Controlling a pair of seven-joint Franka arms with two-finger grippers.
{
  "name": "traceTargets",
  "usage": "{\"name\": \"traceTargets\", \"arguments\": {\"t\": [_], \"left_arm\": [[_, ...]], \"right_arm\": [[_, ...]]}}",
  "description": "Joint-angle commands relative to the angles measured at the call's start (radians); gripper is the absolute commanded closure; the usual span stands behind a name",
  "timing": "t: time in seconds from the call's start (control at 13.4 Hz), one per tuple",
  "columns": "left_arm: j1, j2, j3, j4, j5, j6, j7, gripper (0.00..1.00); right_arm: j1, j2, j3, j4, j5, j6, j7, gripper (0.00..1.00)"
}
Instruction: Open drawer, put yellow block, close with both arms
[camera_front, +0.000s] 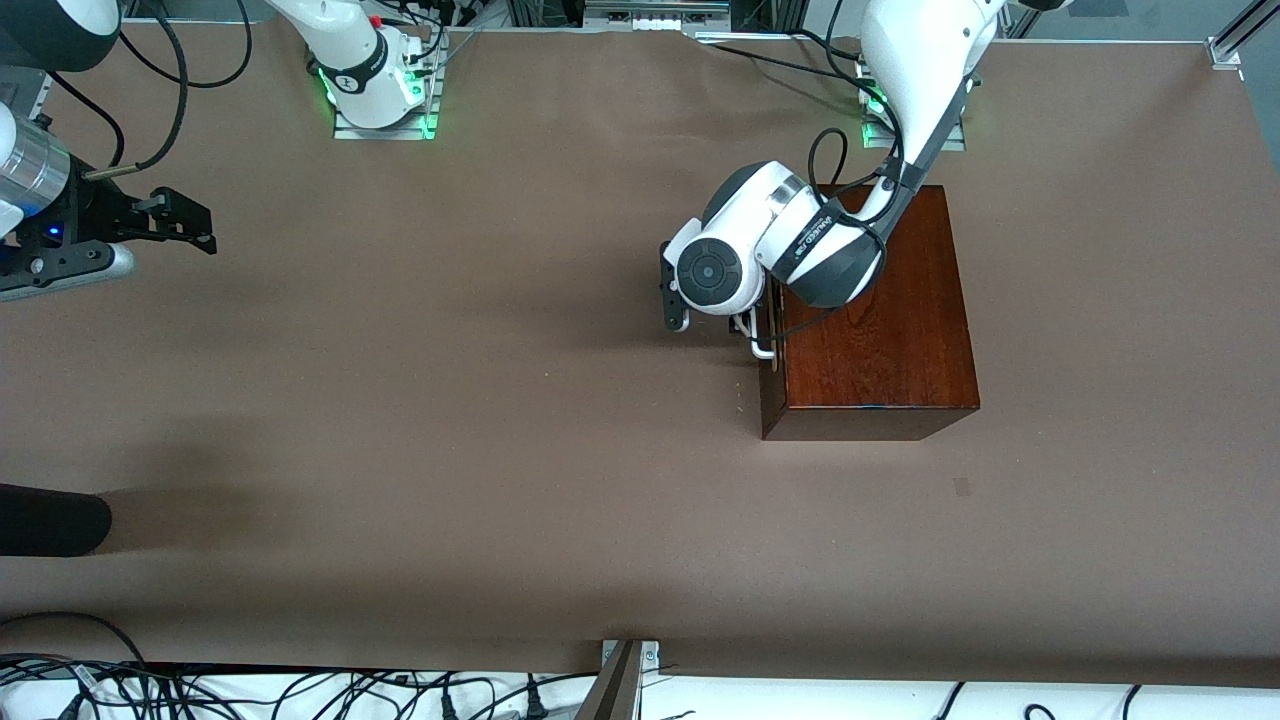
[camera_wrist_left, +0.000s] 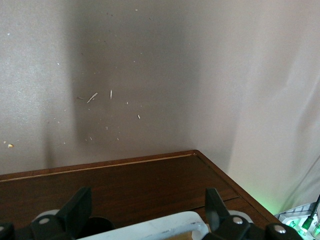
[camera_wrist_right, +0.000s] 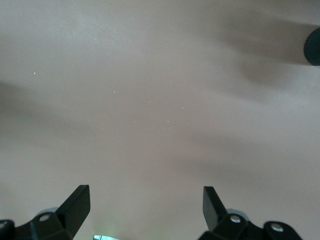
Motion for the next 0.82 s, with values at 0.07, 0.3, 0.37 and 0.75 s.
{"name": "traceTargets", "arguments": {"t": [0.07, 0.3, 0.37, 0.75], "left_arm": [[-0.001, -0.022, 0.004, -0.004, 0.019, -0.028, -0.077, 0.00], [-0.021, -0.080, -0.041, 0.060, 0.018, -0.029, -0.398, 0.00], [-0.021, -0.098, -0.044, 0.091, 0.015, -0.031, -0.535, 0.00], [0.006, -0.189, -0.064, 0.185, 0.018, -0.093, -0.912, 0.00]], "right_arm": [[-0.039, -0.019, 0.038, -0.027, 0.000, 0.057, 0.017, 0.00], [-0.039, -0.020, 0.042, -0.025, 0.000, 0.056, 0.017, 0.00], [-0.037, -0.020, 0.042, -0.025, 0.000, 0.056, 0.017, 0.00], [-0.027, -0.016, 0.042, -0.008, 0.003, 0.060, 0.018, 0.00]]}}
